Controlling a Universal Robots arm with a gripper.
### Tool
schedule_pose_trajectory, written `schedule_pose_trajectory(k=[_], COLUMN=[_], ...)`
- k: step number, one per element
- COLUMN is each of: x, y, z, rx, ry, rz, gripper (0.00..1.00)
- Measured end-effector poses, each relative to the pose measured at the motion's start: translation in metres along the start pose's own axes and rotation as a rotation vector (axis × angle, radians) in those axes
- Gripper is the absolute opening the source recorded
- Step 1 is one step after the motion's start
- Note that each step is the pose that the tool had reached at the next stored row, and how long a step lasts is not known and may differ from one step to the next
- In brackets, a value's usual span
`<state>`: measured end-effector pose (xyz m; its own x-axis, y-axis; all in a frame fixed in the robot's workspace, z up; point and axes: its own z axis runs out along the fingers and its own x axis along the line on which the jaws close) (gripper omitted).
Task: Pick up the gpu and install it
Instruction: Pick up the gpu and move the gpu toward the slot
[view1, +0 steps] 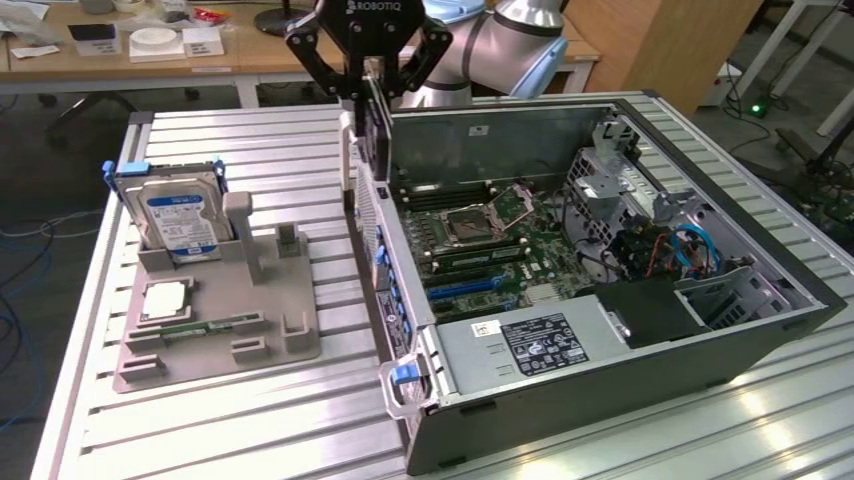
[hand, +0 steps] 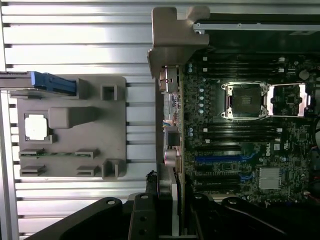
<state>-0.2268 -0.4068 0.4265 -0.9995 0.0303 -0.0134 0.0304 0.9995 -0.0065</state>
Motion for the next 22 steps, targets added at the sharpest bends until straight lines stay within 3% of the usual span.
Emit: schedule_pose_trajectory(k=[22], x=[-0.020], y=[0.0006], z=[0.0015], rx=[-0.0001], ry=[-0.0022], rz=[-0.004], gripper=[0.28])
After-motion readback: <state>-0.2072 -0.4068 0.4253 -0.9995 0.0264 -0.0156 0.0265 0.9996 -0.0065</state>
